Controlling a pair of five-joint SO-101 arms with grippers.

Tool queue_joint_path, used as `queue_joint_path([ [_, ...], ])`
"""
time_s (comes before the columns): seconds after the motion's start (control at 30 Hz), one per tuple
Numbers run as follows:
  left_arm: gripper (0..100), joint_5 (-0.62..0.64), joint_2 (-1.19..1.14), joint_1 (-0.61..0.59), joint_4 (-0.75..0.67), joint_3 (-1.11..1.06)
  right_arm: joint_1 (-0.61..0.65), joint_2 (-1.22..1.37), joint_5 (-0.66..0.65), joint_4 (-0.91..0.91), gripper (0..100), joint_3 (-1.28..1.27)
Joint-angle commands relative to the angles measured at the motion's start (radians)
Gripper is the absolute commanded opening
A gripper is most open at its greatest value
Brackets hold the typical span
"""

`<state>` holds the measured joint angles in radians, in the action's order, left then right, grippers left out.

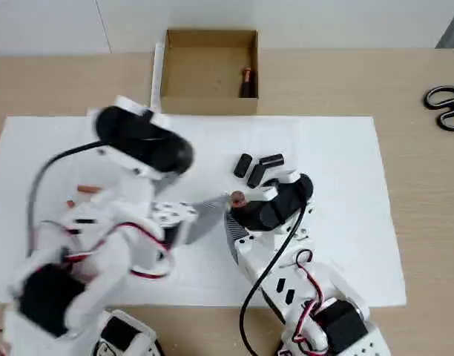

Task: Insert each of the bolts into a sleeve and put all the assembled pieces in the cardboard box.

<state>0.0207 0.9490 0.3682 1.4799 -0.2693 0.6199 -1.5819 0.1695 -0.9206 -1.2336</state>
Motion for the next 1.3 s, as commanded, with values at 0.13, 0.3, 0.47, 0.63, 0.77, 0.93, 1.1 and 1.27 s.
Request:
queue_joint_path([
  [0.13, 27, -0.081, -0.011, -0.334, 0.011, 0.047, -0.136, 0.134, 0.002, 0.027, 0.4, 0.12],
  [0.3, 27, -0.08, -0.009, -0.416, 0.005, -0.033, -0.205, 0.536, -0.037, 0.102, 0.4, 0.451],
  [0.47, 27, -0.08, -0.003, -0.416, 0.009, -0.061, -0.269, 0.995, -0.034, 0.34, 0.4, 0.779],
  [0.63, 27, -0.08, -0.002, -0.416, 0.037, -0.062, -0.286, 1.435, -0.038, 0.665, 0.4, 1.023],
  [0.77, 27, -0.08, -0.002, -0.417, 0.074, -0.062, -0.286, 1.748, -0.04, 0.885, 0.4, 1.214],
  [0.93, 27, -0.084, -0.002, -0.417, 0.11, -0.062, -0.286, 2.057, -0.04, 0.94, 0.4, 1.475],
  [1.1, 27, -0.084, -0.002, -0.417, 0.124, -0.062, -0.295, 2.276, -0.04, 0.94, 0.4, 1.677],
  [1.27, 27, -0.081, -0.002, -0.417, 0.124, -0.062, -0.3, 2.399, -0.04, 0.94, 0.4, 1.755],
])
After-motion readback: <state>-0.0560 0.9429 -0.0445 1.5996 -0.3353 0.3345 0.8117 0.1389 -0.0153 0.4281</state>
